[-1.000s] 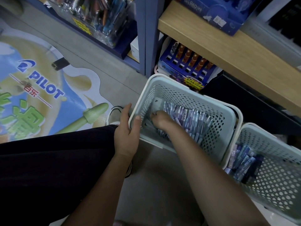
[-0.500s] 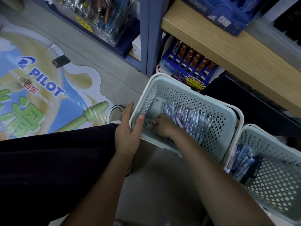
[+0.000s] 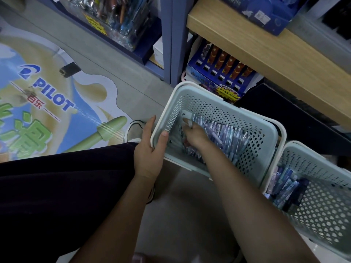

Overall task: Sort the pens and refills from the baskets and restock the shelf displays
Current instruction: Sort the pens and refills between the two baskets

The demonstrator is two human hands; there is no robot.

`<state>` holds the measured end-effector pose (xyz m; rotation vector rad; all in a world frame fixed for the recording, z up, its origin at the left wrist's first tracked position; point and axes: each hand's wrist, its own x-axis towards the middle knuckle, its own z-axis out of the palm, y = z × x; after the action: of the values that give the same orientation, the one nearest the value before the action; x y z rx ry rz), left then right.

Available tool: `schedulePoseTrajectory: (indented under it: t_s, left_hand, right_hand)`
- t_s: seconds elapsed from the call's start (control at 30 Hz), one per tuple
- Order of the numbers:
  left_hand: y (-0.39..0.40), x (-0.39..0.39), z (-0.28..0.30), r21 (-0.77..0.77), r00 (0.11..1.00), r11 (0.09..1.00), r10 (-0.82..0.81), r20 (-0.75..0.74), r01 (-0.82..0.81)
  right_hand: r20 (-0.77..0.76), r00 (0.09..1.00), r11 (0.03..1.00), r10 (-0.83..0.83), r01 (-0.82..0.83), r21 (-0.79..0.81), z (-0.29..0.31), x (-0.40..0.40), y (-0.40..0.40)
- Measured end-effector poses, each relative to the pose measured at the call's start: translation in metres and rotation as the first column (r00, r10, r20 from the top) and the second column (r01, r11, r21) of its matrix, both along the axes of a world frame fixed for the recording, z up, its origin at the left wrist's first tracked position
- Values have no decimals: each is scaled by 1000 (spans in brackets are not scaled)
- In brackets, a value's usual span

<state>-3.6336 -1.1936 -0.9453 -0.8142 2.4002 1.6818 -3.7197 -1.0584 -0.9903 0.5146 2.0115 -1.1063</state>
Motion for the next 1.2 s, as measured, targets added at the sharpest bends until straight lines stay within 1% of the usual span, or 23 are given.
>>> schedulePoseTrajectory:
  t_s: [0.07,0.1,0.23,0.33,0.37,0.47,0.57,0.73,0.9,1.0,1.2]
  left_hand:
    - [0,0,0,11,1000,1000,3,-3,-2]
    - [0,0,0,14,1000,1000,2,-2,-2]
    - [0,0,1,-1,1000,1000,-7,-5,7]
    - [0,-1,1,-8,1000,1000,-8,-1,8]
    - [0,-1,1,-9,1000,1000,-8,3,8]
    - [0,-1,1,-13,1000,1000,-9,8,9]
    - [0,-1,0,-12,1000,1000,-4,10,4]
    - [1,-1,0,-10,1000,1000,6,15,-5]
    - [1,-1,1,-10,1000,1000,11,17,-11]
    - [1,-1,1,-10,1000,1000,11,25,-11]
    - [2,-1,3,0,1000,1000,14,15,-14]
  right_hand:
    - [64,987,988,-147,150,-43,5,-1,4]
    - [104,977,980,-187,193,-52,8,0,5]
    - [183,969,983,-164,177,-57,9,3,-3]
    - [197,947,957,-255,276,-85,8,-1,-14]
    - [204,943,954,-265,286,-85,10,-3,-16]
    - [209,942,955,-261,284,-87,10,-7,-15]
    - [211,951,967,-227,246,-69,11,-11,-13]
    - [264,950,982,-165,184,-49,11,-17,-10]
    - [246,958,987,-144,158,-38,5,-17,-8]
    - [238,963,990,-122,136,-43,6,-13,-9]
    - [249,960,982,-130,160,-104,5,-16,-6]
